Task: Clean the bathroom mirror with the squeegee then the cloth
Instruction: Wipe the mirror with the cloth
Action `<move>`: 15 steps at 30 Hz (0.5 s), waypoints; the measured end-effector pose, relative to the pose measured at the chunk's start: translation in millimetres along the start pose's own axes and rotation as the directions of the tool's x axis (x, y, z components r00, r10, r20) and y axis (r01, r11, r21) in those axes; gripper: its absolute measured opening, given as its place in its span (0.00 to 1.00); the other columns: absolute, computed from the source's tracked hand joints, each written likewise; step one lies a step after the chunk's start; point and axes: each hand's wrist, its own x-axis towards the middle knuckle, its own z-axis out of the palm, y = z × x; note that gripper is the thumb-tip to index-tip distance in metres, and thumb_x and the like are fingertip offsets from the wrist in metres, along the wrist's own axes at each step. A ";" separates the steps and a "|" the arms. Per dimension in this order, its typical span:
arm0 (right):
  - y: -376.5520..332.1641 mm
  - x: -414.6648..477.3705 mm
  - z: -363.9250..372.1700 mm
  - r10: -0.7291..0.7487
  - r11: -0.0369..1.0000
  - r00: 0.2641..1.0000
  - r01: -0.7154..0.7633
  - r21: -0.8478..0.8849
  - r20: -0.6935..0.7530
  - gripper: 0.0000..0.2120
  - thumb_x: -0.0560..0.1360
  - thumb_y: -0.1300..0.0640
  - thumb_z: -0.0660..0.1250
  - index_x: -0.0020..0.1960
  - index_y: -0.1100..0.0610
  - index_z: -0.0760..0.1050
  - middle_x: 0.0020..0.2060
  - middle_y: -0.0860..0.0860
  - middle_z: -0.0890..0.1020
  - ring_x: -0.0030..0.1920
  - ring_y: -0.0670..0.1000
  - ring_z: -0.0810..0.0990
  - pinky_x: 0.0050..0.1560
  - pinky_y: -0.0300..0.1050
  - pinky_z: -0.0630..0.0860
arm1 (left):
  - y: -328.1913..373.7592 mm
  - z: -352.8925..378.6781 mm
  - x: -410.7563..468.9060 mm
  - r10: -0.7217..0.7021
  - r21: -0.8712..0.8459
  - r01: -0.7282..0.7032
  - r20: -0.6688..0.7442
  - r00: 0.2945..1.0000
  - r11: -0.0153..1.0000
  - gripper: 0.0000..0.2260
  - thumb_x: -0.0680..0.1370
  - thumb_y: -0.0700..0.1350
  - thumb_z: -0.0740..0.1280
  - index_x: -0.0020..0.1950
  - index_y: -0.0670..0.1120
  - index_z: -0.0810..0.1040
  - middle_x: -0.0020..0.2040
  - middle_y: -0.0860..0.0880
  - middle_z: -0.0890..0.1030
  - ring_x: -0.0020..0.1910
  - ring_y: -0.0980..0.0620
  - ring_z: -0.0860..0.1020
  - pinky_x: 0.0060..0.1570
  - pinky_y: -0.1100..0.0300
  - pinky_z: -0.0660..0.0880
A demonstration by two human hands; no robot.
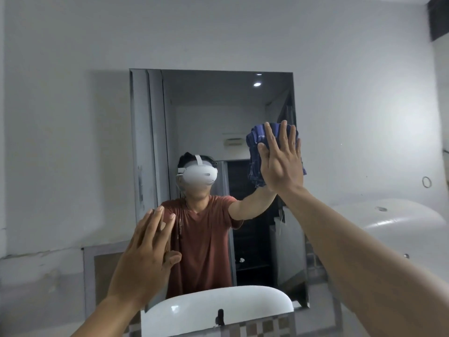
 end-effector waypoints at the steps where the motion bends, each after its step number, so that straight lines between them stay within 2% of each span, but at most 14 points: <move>1: 2.3 -4.9 1.0 0.007 1.000 1.000 -0.007 0.000 -0.008 0.27 0.85 0.43 0.44 0.82 0.46 0.51 0.82 0.57 0.52 0.82 0.59 0.46 0.81 0.56 0.45 | 0.2 -0.2 0.3 -0.007 -0.006 0.007 0.007 1.000 1.000 0.36 0.79 0.65 0.53 0.80 0.43 0.58 0.81 0.41 0.55 0.81 0.41 0.51 0.76 0.44 0.61; 6: 5.3 -30.8 4.2 0.051 0.999 0.998 -0.051 0.011 -0.021 0.27 0.85 0.43 0.44 0.82 0.48 0.52 0.82 0.58 0.53 0.82 0.59 0.47 0.81 0.58 0.48 | 1.4 -0.8 1.7 -0.014 -0.028 0.014 0.004 1.000 1.000 0.38 0.76 0.64 0.54 0.79 0.43 0.61 0.81 0.40 0.57 0.80 0.39 0.54 0.72 0.43 0.66; 8: 2.8 -40.9 4.2 0.049 0.999 0.999 -0.049 0.010 0.004 0.27 0.85 0.43 0.43 0.83 0.48 0.51 0.82 0.58 0.52 0.82 0.59 0.45 0.81 0.59 0.47 | 0.4 0.1 1.8 0.001 0.013 -0.001 0.006 1.000 1.000 0.38 0.76 0.64 0.53 0.79 0.42 0.60 0.80 0.39 0.57 0.80 0.39 0.54 0.76 0.44 0.62; 10: -1.9 -50.6 4.7 0.048 0.999 0.999 -0.049 0.016 0.025 0.28 0.85 0.43 0.43 0.82 0.49 0.51 0.82 0.58 0.51 0.82 0.59 0.45 0.81 0.59 0.47 | 1.6 -1.6 1.3 0.013 0.047 -0.013 0.006 1.000 0.999 0.37 0.77 0.64 0.53 0.80 0.42 0.60 0.80 0.37 0.56 0.80 0.38 0.54 0.77 0.46 0.54; 12: -8.8 -57.6 5.5 0.063 0.996 0.998 -0.064 0.056 0.023 0.29 0.84 0.41 0.43 0.81 0.53 0.56 0.82 0.59 0.53 0.82 0.60 0.46 0.80 0.61 0.48 | 7.1 -2.1 -3.6 0.013 0.071 -0.012 -0.013 1.000 0.997 0.36 0.78 0.62 0.53 0.79 0.40 0.61 0.79 0.35 0.57 0.78 0.36 0.57 0.77 0.45 0.53; 15: -20.8 -64.4 8.5 0.033 0.996 0.999 -0.034 0.083 0.020 0.28 0.84 0.41 0.45 0.77 0.55 0.63 0.81 0.60 0.56 0.81 0.61 0.48 0.80 0.64 0.49 | 17.9 6.5 -26.4 -0.016 -0.009 0.016 -0.063 0.998 1.000 0.34 0.79 0.59 0.55 0.79 0.40 0.60 0.80 0.36 0.57 0.79 0.37 0.57 0.78 0.49 0.49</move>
